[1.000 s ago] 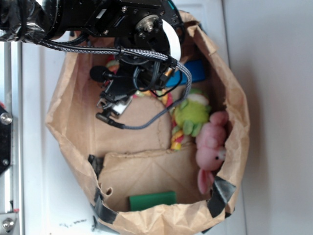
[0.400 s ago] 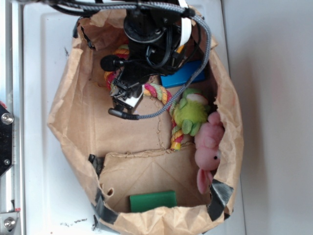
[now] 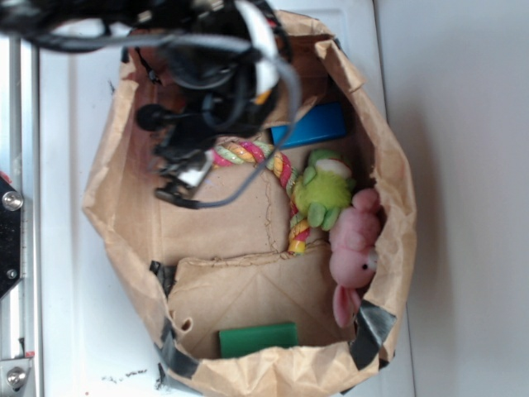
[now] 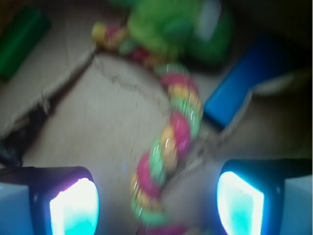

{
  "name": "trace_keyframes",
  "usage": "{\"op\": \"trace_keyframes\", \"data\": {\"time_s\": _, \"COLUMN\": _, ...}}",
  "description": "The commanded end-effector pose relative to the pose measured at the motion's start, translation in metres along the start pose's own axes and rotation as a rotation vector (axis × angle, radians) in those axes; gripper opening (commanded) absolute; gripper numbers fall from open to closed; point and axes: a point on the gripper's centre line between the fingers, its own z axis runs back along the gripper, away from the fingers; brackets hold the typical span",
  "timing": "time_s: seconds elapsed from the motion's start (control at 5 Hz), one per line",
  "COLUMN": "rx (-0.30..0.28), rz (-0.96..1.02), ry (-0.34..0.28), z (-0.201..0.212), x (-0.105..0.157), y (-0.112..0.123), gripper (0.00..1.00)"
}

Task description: Grab the multicolored rope.

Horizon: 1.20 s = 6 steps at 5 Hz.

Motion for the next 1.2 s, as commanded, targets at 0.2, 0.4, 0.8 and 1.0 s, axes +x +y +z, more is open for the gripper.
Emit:
{"op": "trace_keyframes", "data": {"time_s": 0.2, "rx": 0.068, "rz": -0.019, "ry": -0.012, "z": 0.014, "x": 0.01, "y": 0.003, "gripper": 1.0}}
{"op": "trace_keyframes", "data": {"time_s": 0.4, "rx": 0.071, "rz": -0.024, "ry": -0.01, "z": 0.01, "x": 0.011, "y": 0.004, "gripper": 1.0}}
{"op": "trace_keyframes", "data": {"time_s": 0.8, "rx": 0.107, "rz": -0.039, "ry": -0.001, "z": -0.003, "x": 0.014, "y": -0.003, "gripper": 1.0}}
{"op": "trace_keyframes", "data": {"time_s": 1.0, "rx": 0.12, "rz": -0.047, "ry": 0.003, "z": -0.011, "x": 0.011, "y": -0.01, "gripper": 1.0}}
